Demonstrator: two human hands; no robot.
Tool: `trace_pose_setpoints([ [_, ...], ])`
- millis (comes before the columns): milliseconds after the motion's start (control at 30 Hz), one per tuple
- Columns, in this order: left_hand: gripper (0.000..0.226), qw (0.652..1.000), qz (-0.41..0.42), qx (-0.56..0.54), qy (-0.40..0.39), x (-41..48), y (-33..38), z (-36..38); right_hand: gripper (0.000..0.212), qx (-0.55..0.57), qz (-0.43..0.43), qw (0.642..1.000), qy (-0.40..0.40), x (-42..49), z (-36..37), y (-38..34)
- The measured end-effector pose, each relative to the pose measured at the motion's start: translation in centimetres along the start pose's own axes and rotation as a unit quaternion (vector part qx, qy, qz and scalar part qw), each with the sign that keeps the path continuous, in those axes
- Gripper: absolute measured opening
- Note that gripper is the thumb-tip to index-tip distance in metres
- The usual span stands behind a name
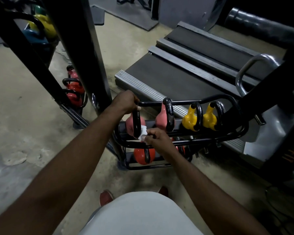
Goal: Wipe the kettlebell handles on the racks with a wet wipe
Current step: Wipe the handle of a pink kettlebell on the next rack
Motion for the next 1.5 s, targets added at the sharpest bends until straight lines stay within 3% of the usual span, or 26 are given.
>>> trace_pose_setpoints([
  [100,0.027,1.000,-0.007,0.002,0.001,0.0,-0.4,-0.1,0.009,0.001,-0.011,0.997,0.077,0.5,-0.7,-0.9],
  [233,0.029,1.000,-0.011,-0.005,0.005,0.0,-0.4,-0.1,0.012,-0.055,-0.028,0.991,0.119,-1.1,-0.1,0.0],
  [333,0.029,1.000,-0.010,-0.019,0.004,0.1,-0.3,-0.2,0.010,-0.028,-0.080,0.984,0.159,-0.6,-1.3,-3.4],
  [467,0.029,1.000,-0.007,-0.022,0.000,0.2,-0.6,0.0,0.024,-0.080,-0.141,0.977,0.136,-0.4,-1.0,-5.5],
  [600,0.040,0.999,-0.005,-0.040,0.022,0.2,-0.6,0.0,0.012,-0.094,-0.115,0.980,0.135,-1.9,-0.7,-3.1],
  [733,0.040,0.985,0.018,-0.127,0.118,-2.1,-0.5,-0.4,0.012,0.106,-0.018,0.992,0.064,0.0,-0.7,-3.3],
  [867,0.034,0.940,0.130,-0.136,0.285,-10.2,0.1,0.8,0.023,0.123,-0.039,0.991,0.017,1.8,-0.9,-4.4],
  [933,0.034,0.938,0.153,-0.092,0.298,-13.5,-0.2,3.5,0.029,0.126,-0.045,0.991,0.020,3.1,-2.0,-5.2],
  [1000,0.038,0.944,0.173,-0.042,0.278,-14.8,-0.8,6.5,0.038,0.015,-0.099,0.994,0.036,3.7,-2.8,-6.7],
  [1067,0.043,0.946,0.215,0.008,0.242,-14.9,-1.0,8.6,0.038,-0.174,-0.205,0.963,0.033,3.0,-2.0,-8.1],
  [1133,0.043,0.942,0.250,0.029,0.221,-14.7,-0.9,9.6,0.035,-0.292,-0.279,0.915,0.007,2.0,-0.5,-8.7],
  [1300,0.041,0.931,0.275,0.046,0.237,-14.0,-0.6,9.7,0.040,-0.400,-0.304,0.864,0.001,4.3,-0.1,-12.4],
  [1400,0.033,0.923,0.297,0.048,0.240,-14.1,-0.2,9.2,0.046,-0.525,-0.368,0.766,-0.042,2.8,1.7,-12.8],
  [1500,0.036,0.920,0.305,0.055,0.239,-14.0,-0.1,8.5,0.043,-0.572,-0.409,0.705,-0.097,1.4,2.9,-13.0],
])
Point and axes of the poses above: each hand's wrist, its own x-axis towards the middle knuckle, its own z-axis out of the palm, y = z × x, the point moved 8 cm from there along x, towards the middle knuckle, and after that the axes turned 9 degrees about z, right-handed, at the moved point
